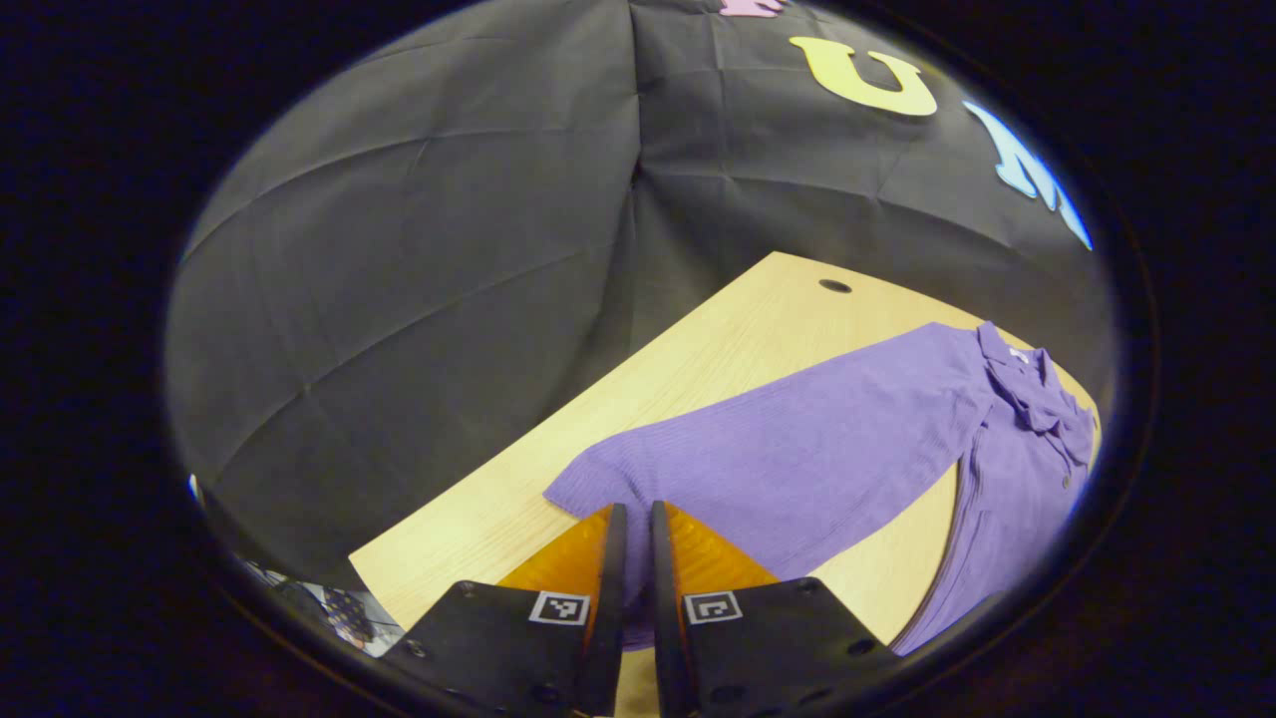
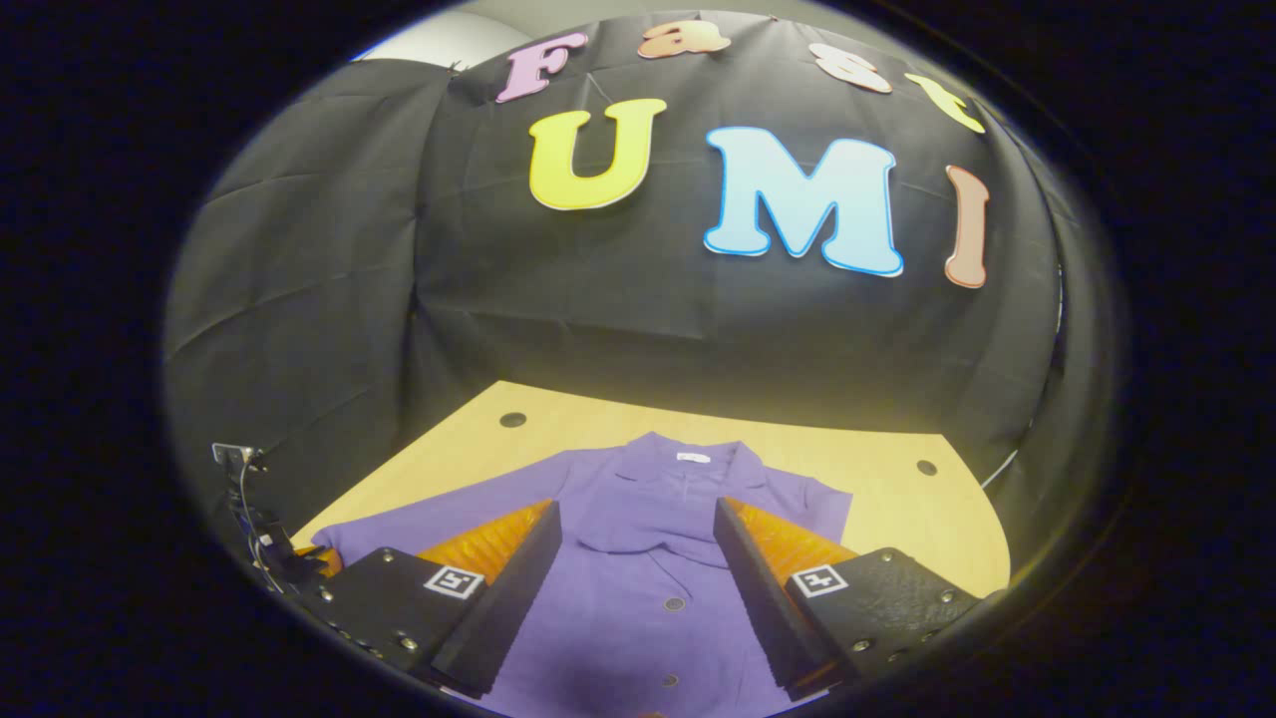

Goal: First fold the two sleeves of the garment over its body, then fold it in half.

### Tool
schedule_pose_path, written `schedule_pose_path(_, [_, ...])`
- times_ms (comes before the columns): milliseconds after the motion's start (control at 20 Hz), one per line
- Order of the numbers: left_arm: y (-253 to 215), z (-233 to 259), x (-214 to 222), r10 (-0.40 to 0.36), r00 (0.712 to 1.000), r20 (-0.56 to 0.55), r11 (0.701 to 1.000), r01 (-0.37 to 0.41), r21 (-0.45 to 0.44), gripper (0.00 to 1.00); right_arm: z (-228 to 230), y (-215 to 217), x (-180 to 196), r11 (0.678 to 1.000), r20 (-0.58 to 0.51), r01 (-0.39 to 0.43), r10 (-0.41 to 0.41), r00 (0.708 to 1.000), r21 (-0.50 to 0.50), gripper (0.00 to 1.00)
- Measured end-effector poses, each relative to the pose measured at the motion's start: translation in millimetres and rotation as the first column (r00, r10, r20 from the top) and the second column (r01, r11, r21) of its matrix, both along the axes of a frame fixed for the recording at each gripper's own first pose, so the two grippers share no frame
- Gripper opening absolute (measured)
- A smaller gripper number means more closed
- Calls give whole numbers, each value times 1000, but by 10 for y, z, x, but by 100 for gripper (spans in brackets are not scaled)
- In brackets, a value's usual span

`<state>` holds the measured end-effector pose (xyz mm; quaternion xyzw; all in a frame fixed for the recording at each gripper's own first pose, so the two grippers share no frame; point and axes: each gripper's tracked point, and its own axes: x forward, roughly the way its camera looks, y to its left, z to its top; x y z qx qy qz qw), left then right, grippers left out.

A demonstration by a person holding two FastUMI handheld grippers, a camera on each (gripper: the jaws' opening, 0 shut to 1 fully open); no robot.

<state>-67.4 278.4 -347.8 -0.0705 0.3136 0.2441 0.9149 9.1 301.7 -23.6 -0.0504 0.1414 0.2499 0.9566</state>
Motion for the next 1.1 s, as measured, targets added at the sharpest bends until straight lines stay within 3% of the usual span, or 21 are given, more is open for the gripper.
schedule_pose_path(50, [-1,3,10,-9,1000,-4,1000,9,-1,11,-9,-71,16,1000,-4,10,-10,1000,4,96])
schedule_pose_path(200, [-23,90,35,-22,1000,1,1000,22,-15,6,-14,-303,73,999,-2,39,-39,999,3,96])
schedule_pose_path(400, [-190,640,327,-72,991,111,997,69,31,6,-9,-651,140,996,8,92,-92,996,10,97])
schedule_pose_path(700, [-1040,1215,874,-175,957,229,982,188,-35,5,-99,-1117,208,986,-10,159,-159,987,45,96])
schedule_pose_path(1100, [-2436,1740,1627,-358,877,320,920,390,-40,6,-218,-2006,158,962,-10,270,-270,963,45,96])
